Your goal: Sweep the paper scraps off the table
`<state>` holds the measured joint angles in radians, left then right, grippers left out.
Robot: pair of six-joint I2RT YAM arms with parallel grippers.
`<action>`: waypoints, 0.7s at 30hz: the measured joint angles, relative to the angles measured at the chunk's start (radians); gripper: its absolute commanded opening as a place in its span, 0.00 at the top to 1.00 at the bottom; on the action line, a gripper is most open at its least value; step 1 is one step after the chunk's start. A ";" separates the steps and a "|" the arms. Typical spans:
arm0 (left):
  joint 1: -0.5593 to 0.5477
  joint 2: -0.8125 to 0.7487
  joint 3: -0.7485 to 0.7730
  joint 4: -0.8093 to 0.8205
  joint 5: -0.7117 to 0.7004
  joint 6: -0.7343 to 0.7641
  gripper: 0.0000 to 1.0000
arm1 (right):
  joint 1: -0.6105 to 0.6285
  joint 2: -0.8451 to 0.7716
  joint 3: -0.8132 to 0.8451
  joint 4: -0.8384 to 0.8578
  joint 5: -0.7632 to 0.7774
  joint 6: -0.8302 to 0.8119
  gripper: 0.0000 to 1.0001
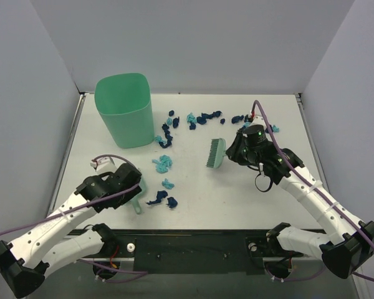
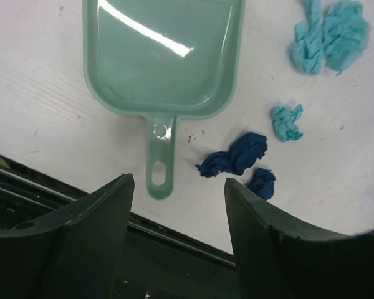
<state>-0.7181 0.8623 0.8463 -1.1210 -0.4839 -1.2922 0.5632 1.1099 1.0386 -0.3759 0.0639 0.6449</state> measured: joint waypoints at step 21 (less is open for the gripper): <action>-0.171 0.131 -0.286 0.177 -0.056 -0.080 0.30 | 0.001 0.000 -0.008 -0.004 -0.053 -0.052 1.00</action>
<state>-0.8894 0.9932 0.5598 -0.9443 -0.5404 -1.3720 0.5644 1.1095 1.0302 -0.3801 0.0105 0.5930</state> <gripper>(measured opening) 0.701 0.070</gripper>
